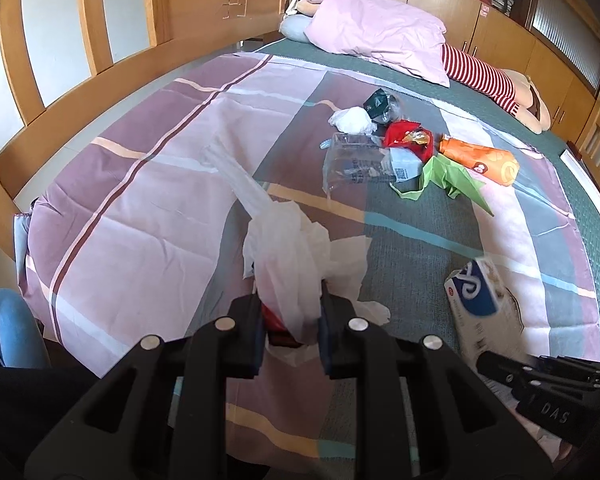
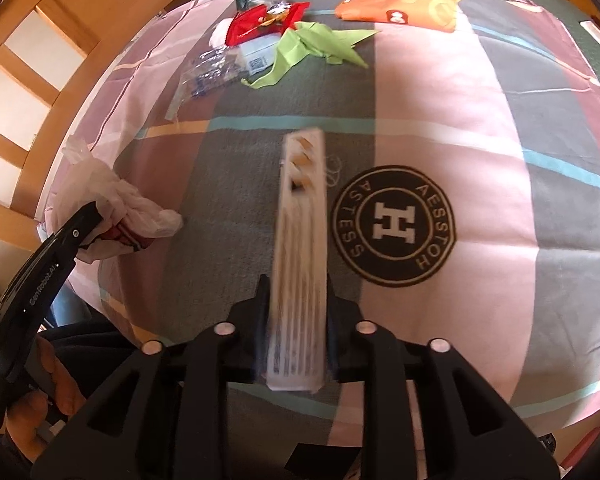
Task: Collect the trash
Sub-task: 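Regrip the ointment box with the right gripper and lift it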
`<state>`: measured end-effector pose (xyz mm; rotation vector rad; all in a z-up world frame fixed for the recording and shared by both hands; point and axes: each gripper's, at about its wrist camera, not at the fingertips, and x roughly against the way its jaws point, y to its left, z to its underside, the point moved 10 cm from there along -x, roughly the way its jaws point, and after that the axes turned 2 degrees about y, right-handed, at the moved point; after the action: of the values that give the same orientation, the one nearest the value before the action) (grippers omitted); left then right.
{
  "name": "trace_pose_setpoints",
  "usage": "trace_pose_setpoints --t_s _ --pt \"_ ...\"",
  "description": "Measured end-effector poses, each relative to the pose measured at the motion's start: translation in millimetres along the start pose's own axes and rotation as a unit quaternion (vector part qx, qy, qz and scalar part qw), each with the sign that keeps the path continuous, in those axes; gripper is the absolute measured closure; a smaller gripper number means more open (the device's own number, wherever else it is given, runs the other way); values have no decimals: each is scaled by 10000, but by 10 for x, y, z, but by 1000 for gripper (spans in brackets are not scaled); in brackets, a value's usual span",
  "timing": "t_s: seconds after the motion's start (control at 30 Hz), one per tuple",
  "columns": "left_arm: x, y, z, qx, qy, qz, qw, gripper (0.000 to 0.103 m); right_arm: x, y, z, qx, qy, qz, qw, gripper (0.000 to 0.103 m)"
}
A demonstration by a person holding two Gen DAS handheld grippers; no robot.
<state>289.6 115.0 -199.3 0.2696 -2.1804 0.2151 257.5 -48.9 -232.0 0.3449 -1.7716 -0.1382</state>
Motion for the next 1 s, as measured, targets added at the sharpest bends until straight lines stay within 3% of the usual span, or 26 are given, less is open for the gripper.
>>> trace_pose_setpoints --t_s 0.2,0.47,0.8,0.83,0.87,0.9,1.0 --pt "-16 12 15 108 58 44 9999 81 33 109 -25 -40 -51 -237 9997 42" --pt "-65 50 36 276 181 113 9994 81 -13 -60 -84 -266 -105 187 9994 31" --pt "-122 57 65 381 310 177 9986 81 -252 -222 -103 -597 121 494 9969 33" --pt "-122 48 67 367 300 167 9987 81 -264 -223 -107 -560 97 564 9968 37" --pt "-120 40 67 358 291 164 9988 81 -264 -227 -119 -453 30 724 9963 53" --pt "-117 34 63 357 274 169 9988 81 -264 -226 -127 -386 6 794 9961 59" --pt "-63 8 29 350 126 218 9991 81 -219 -173 -117 -393 -67 613 9973 63"
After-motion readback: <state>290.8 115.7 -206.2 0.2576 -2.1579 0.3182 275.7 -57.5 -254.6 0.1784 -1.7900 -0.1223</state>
